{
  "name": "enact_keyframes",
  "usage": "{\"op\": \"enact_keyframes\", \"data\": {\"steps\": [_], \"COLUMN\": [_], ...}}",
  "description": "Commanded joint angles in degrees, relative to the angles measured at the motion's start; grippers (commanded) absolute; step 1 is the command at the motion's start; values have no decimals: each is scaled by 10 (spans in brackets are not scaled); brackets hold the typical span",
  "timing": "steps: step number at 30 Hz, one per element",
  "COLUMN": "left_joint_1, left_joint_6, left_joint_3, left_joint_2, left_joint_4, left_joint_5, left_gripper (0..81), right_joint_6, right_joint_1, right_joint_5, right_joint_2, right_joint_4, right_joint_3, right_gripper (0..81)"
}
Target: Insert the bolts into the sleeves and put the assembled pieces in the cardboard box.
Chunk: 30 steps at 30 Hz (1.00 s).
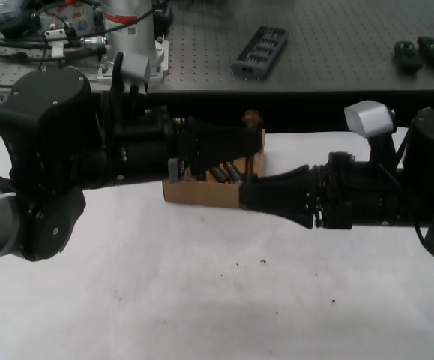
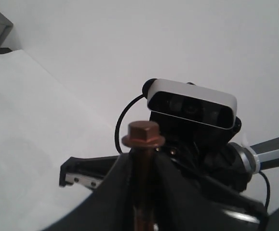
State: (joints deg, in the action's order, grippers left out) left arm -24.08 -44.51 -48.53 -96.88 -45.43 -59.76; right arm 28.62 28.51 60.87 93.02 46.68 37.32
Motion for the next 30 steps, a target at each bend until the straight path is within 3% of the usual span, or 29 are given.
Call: {"op": "enact_keyframes", "data": {"steps": [1, 3, 4, 13, 18, 30], "left_joint_1": [6, 7, 8, 10, 10, 10], "left_joint_6": [17, 7, 0, 10, 45, 42], "left_joint_3": [1, 1, 1, 0, 0, 0], "left_joint_2": [2, 2, 2, 9, 33, 37], "left_joint_4": [8, 9, 13, 16, 16, 16], "left_joint_5": [-24, -17, -10, -9, -9, -9], "left_gripper": [363, 515, 536, 533, 477, 476], "right_joint_6": [26, 26, 26, 26, 26, 26], "right_joint_1": [-5, -5, -5, -5, -5, -5], "right_joint_5": [-24, -24, -24, -24, -24, -24], "right_joint_2": [0, 0, 0, 0, 0, 0], "right_joint_4": [43, 43, 43, 43, 43, 43], "right_joint_3": [5, 5, 5, 5, 5, 5], "right_gripper": [51, 51, 51, 51, 51, 51]}}
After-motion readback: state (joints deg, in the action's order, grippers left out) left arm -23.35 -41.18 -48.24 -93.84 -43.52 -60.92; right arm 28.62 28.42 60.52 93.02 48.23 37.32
